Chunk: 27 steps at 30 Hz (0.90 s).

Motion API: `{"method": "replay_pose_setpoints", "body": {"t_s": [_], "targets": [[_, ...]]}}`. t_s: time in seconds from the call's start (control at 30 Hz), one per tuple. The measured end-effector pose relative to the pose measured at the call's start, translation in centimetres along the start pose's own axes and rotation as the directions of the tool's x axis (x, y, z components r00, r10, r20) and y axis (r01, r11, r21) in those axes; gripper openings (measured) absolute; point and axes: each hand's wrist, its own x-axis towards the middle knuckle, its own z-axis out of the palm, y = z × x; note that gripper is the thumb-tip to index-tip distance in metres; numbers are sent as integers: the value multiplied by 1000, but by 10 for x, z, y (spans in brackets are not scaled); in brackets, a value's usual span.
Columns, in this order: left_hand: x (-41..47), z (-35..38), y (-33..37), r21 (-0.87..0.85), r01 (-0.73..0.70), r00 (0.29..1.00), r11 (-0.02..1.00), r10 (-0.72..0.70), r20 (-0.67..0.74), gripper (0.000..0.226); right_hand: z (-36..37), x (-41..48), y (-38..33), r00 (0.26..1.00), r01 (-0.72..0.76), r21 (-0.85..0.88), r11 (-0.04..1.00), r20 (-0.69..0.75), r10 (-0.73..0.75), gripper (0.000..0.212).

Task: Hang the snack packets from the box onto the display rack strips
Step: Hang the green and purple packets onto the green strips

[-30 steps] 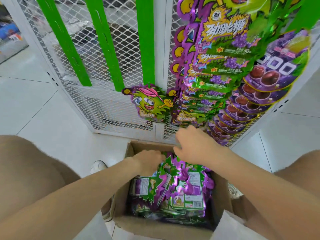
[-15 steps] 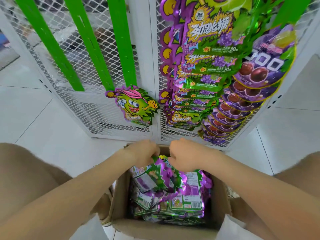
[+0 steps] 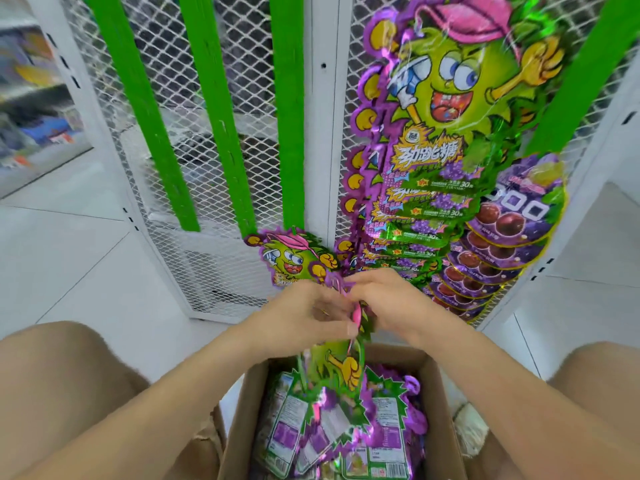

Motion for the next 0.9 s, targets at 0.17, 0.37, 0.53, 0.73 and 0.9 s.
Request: {"method": "replay_pose_setpoints", "body": {"t_s": [0.17, 0.37, 0.53, 0.73, 0.9], "targets": [[17, -39, 17, 131, 72, 948, 989, -28, -317, 23, -7, 0, -17, 985, 117, -134, 984, -108, -132, 26], [69, -56, 6, 358, 108, 692, 927, 188, -697, 78, -7, 2, -27, 983, 113, -176, 978, -123, -136, 23], [103, -53, 5, 352, 133, 543, 927, 229, -808, 69, -10, 9, -25, 934, 204, -548, 812, -138, -328, 19], [113, -54, 7, 312, 231, 479, 922, 171, -861, 59, -15, 6, -28, 907, 205, -681, 703, -139, -398, 17], [99, -68, 9, 291, 153, 683, 945, 112, -722, 36, -26, 9, -29, 968, 183, -598, 780, -27, -248, 27]]}}
